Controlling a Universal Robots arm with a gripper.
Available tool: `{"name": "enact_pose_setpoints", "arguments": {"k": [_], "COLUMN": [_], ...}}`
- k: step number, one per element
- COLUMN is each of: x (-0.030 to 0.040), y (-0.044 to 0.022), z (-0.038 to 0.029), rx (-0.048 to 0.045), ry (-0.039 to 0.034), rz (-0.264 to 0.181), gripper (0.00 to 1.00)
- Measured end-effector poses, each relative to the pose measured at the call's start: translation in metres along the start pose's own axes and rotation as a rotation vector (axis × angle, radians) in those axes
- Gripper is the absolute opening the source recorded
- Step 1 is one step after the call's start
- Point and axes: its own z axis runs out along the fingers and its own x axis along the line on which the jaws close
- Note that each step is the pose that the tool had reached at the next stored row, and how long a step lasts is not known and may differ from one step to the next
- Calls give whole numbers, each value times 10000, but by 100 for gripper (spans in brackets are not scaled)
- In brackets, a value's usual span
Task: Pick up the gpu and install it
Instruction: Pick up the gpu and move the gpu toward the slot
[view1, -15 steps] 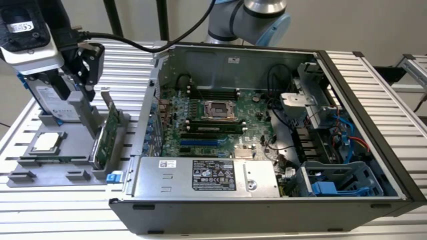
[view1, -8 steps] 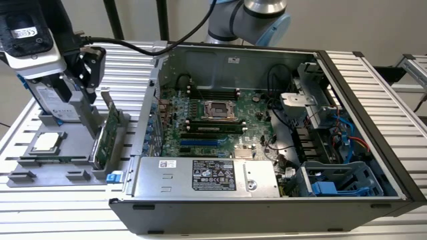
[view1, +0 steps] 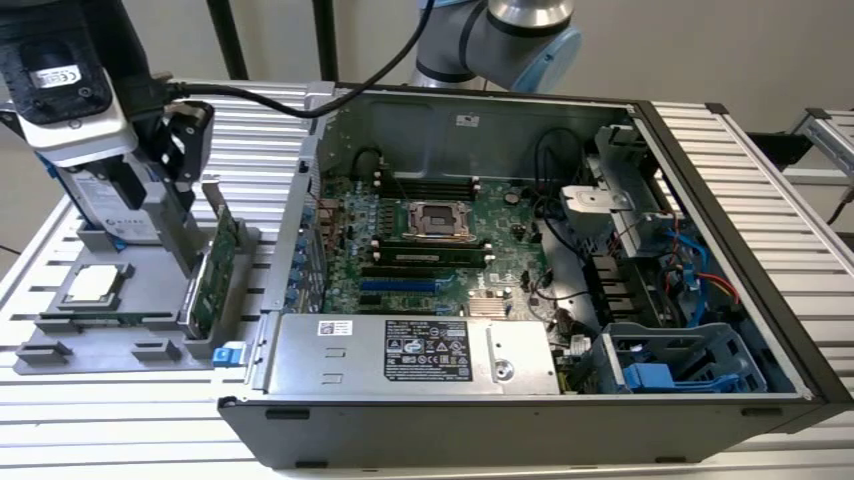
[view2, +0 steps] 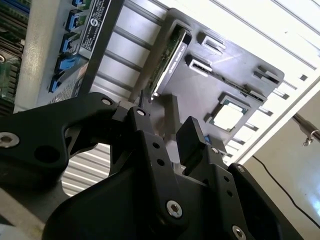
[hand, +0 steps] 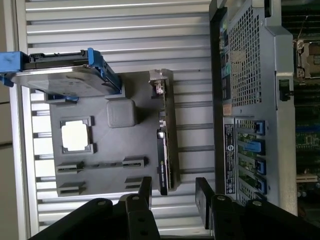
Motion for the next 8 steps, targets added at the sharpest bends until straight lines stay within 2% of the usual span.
{"name": "enact_pose_setpoints", "arguments": {"k": [8], "x": [1], "y": [-2], "z": [49], "rx": [2], "ry": [33], "rz": [1], "gripper": [100]}}
